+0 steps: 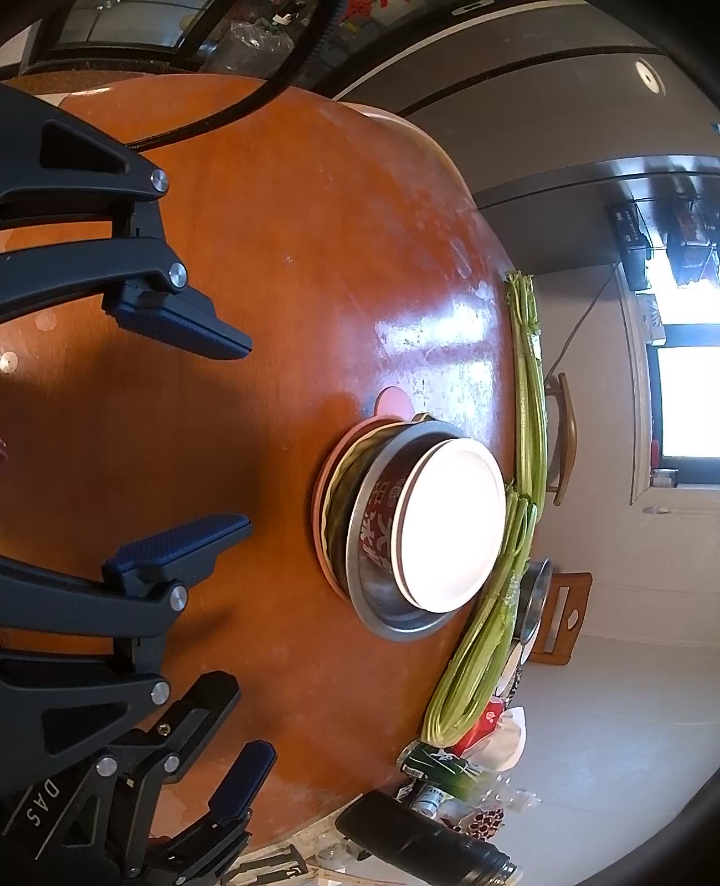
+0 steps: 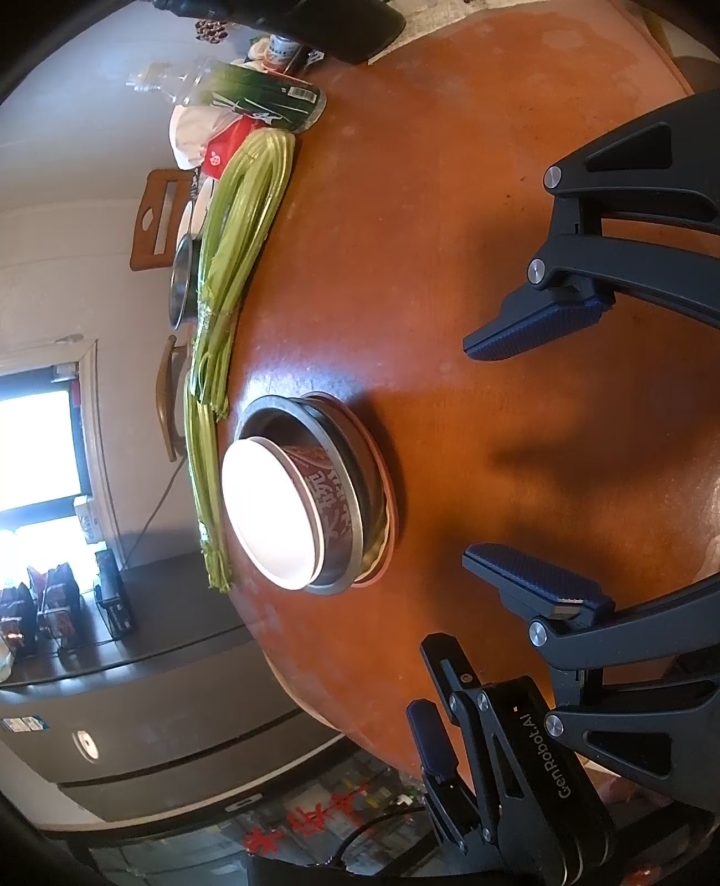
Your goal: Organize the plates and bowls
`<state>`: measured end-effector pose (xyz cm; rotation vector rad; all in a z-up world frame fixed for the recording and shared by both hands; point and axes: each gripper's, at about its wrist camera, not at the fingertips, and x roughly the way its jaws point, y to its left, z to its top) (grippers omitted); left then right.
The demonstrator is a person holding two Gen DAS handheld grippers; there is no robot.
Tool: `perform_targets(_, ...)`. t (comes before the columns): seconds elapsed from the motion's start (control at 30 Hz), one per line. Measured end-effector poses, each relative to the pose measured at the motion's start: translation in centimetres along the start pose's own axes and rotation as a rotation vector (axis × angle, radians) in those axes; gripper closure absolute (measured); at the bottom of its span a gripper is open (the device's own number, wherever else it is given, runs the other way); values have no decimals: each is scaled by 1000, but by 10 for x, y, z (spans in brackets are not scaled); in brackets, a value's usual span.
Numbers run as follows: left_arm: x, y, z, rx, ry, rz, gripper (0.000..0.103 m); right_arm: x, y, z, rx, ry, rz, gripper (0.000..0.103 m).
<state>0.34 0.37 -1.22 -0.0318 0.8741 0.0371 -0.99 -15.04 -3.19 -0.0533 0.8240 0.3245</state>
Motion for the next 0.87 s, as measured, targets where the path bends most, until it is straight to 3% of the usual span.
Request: perform_targets(0.87, 19, 9, 5, -13, 41, 5, 45, 14, 0, 5, -36, 39, -4, 33)
